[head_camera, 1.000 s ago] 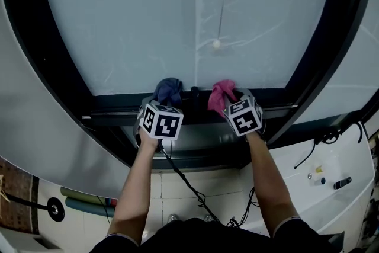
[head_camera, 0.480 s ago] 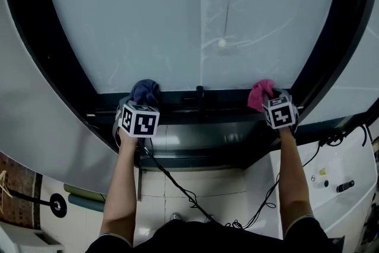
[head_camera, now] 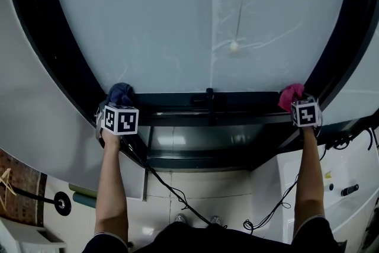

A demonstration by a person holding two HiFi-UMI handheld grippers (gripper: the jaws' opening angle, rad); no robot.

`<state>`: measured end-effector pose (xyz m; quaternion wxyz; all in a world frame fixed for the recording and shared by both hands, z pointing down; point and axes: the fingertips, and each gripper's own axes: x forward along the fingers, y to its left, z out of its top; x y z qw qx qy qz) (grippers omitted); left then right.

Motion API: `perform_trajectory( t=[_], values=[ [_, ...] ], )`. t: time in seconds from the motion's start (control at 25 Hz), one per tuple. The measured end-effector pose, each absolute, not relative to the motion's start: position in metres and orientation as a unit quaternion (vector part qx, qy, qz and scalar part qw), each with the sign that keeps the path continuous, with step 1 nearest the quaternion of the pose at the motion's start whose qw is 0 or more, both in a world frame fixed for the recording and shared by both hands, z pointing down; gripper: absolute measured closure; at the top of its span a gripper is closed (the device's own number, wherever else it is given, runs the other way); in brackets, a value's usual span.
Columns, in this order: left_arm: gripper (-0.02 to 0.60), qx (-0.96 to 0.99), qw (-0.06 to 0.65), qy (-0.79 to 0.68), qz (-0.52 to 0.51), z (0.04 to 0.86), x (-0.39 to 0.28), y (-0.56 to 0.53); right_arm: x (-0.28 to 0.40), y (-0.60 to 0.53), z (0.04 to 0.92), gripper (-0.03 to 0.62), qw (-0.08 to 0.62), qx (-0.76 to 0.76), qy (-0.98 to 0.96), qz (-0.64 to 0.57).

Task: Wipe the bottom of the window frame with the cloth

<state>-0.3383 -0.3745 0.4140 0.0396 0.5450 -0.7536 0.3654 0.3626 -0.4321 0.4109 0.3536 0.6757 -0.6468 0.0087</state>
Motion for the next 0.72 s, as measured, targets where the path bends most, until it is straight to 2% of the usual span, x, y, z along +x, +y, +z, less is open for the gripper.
perform_trajectory(
  t=[0.32, 0.72],
  values=[
    [0.506, 0.503, 0.042, -0.774, 0.382, 0.413, -0.375, -0.362, 0.370, -0.434, 0.405, 0.536, 0.355, 0.696, -0.624, 0.017],
    [0.508, 0.527, 0.043, -0.757, 0.385, 0.415, -0.352, -0.366, 0.347, -0.434, 0.400, 0.537, 0.357, 0.690, -0.630, -0.001]
  ],
)
